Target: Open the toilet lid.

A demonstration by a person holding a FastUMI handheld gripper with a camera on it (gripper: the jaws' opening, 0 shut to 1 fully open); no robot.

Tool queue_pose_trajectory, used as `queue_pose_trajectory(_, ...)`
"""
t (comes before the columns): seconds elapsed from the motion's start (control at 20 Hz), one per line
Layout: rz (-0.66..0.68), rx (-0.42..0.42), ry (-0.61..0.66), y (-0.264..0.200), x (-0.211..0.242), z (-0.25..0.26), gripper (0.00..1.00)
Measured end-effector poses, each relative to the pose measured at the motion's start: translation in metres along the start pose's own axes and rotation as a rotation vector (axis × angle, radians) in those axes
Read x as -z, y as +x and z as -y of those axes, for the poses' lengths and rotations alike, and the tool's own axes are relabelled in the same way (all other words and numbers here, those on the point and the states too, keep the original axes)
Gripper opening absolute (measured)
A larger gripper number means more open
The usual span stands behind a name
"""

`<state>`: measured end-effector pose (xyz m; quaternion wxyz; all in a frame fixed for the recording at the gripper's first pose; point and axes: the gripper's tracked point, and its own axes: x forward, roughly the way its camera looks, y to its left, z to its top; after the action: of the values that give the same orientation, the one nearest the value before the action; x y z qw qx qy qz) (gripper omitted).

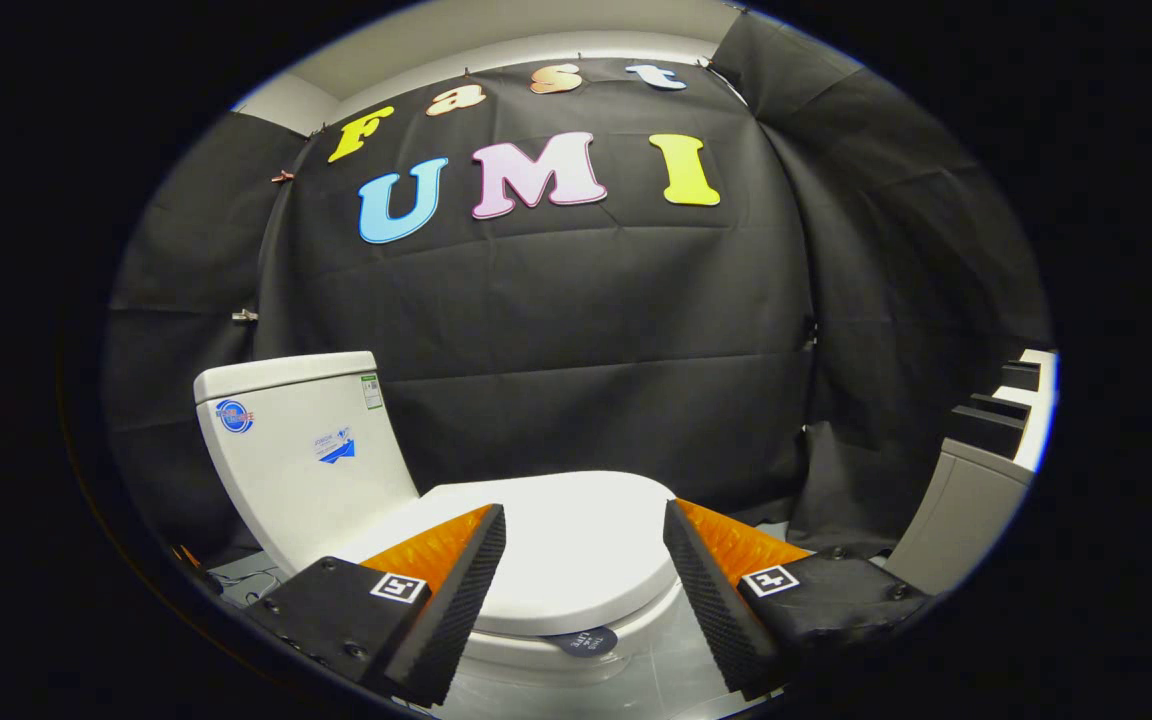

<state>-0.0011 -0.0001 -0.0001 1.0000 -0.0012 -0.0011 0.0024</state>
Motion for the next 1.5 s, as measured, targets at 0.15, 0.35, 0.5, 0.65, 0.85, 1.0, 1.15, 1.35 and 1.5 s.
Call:
queue_pose_trajectory(0.15, 0.002, 0.001, 0.000, -0.001, -0.001, 0.001, 0.99)
queue_pose_trajectory(0.35, -0.002, 0.002, -0.001, 0.000, 0.000, 0.000, 0.99)
queue_pose_trajectory(0.5, -0.003, 0.003, 0.002, -0.001, 0.002, 0.002, 0.99)
queue_pose_trajectory(0.65, -0.005, 0.006, 0.001, -0.001, 0.003, 0.002, 0.99)
queue_pose_trajectory(0.85, -0.011, 0.008, 0.006, 0.000, 0.004, 0.004, 0.99)
queue_pose_trajectory(1.0, -0.025, 0.011, 0.005, 0.001, 0.009, 0.005, 0.99)
queue_pose_trajectory(1.15, -0.051, 0.021, 0.004, 0.002, 0.017, 0.009, 0.99)
queue_pose_trajectory(1.35, -0.063, 0.038, 0.026, 0.001, 0.018, 0.017, 0.98)
queue_pose_trajectory(1.5, -0.088, 0.050, 0.031, 0.002, 0.025, 0.024, 0.99)
